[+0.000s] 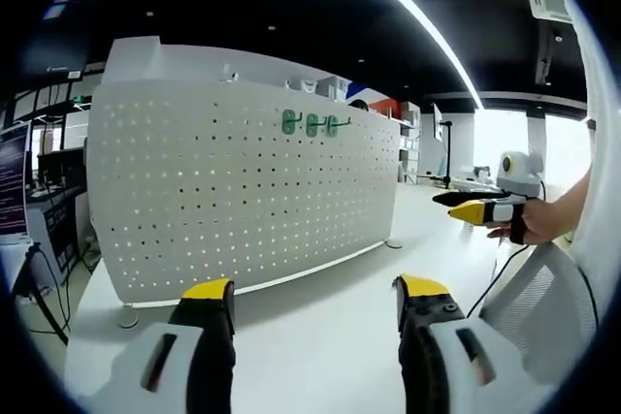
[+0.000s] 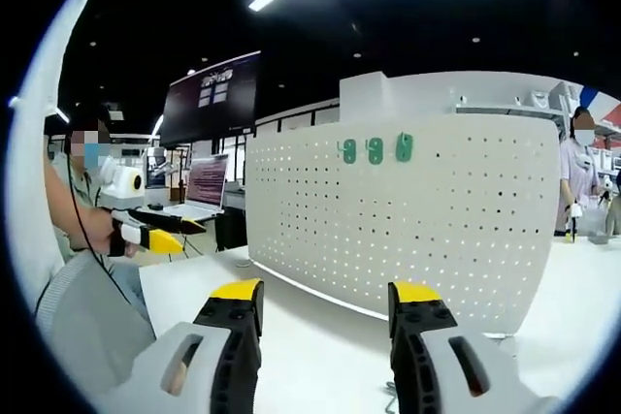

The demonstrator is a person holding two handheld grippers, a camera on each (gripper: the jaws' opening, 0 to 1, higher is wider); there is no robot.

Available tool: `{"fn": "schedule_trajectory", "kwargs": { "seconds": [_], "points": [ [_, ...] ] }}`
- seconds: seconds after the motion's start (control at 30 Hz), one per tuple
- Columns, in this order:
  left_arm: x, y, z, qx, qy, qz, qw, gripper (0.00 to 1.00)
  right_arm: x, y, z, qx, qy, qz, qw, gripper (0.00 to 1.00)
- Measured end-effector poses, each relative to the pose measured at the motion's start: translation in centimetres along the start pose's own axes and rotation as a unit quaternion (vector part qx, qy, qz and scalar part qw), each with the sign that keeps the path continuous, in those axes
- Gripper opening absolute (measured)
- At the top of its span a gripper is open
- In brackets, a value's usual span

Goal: Insert the hook assembly into the mounting plate slot until the hook locks in place.

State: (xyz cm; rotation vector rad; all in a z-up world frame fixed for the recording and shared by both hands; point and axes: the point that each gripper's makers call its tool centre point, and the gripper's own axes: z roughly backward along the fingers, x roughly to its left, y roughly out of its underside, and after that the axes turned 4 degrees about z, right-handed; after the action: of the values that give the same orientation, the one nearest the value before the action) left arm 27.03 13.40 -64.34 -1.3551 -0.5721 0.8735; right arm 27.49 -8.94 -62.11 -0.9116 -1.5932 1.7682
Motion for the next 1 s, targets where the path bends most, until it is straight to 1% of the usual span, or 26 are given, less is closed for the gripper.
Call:
{"fn": "schedule_trajectory", "kwargs": {
  "seconds": [0.1, 0.17, 0.37, 0.43, 0.47, 0.57, 0.73, 0.8, 0.9, 1.0],
  "points": [
    [-0.3, -0.3, -0.6, 0.005, 0.008, -0.009, 0.9999, 0.69, 0.0, -0.1, 0.1, -0.003, 0.001, -0.001, 1.0000, 0.50],
    [-0.8, -0.3, -1.1, 0.015, 0.020, -0.026, 0.9993, 0.68, 0.0, -0.3, 0.1, -0.007, 0.000, 0.000, 1.0000, 0.50],
    [-1.6, -0.3, -2.7, 0.037, 0.045, -0.044, 0.9973, 0.67, 0.0, -0.5, 0.1, -0.013, -0.001, -0.001, 0.9999, 0.50],
    [-2.2, -0.1, -3.4, 0.052, 0.061, -0.050, 0.9955, 0.68, 0.1, -0.6, 0.1, -0.015, -0.001, -0.003, 0.9999, 0.50],
    [-2.8, 0.1, -3.8, 0.061, 0.077, -0.044, 0.9942, 0.68, 0.0, -0.6, 0.1, -0.015, -0.001, -0.002, 0.9999, 0.50],
    [-3.3, -0.1, -4.7, 0.071, 0.089, -0.047, 0.9924, 0.65, 0.3, -0.3, 0.1, -0.008, -0.007, 0.002, 0.9999, 0.50],
    [-4.1, 0.2, -6.2, 0.094, 0.110, -0.060, 0.9877, 0.66, 0.3, -0.6, 0.1, -0.016, -0.008, -0.002, 0.9998, 0.50],
    [-4.6, 0.4, -6.8, 0.104, 0.123, -0.064, 0.9848, 0.65, 0.2, -0.7, 0.1, -0.018, -0.006, -0.003, 0.9998, 0.50],
    [-5.3, 0.7, -7.8, 0.121, 0.141, -0.081, 0.9793, 0.65, 0.1, -0.9, 0.2, -0.022, -0.004, -0.005, 0.9997, 0.50],
    [-5.7, 0.8, -8.8, 0.132, 0.152, -0.088, 0.9754, 0.65, -0.1, -0.9, 0.3, -0.025, -0.001, -0.006, 0.9997, 0.50]
  ]
}}
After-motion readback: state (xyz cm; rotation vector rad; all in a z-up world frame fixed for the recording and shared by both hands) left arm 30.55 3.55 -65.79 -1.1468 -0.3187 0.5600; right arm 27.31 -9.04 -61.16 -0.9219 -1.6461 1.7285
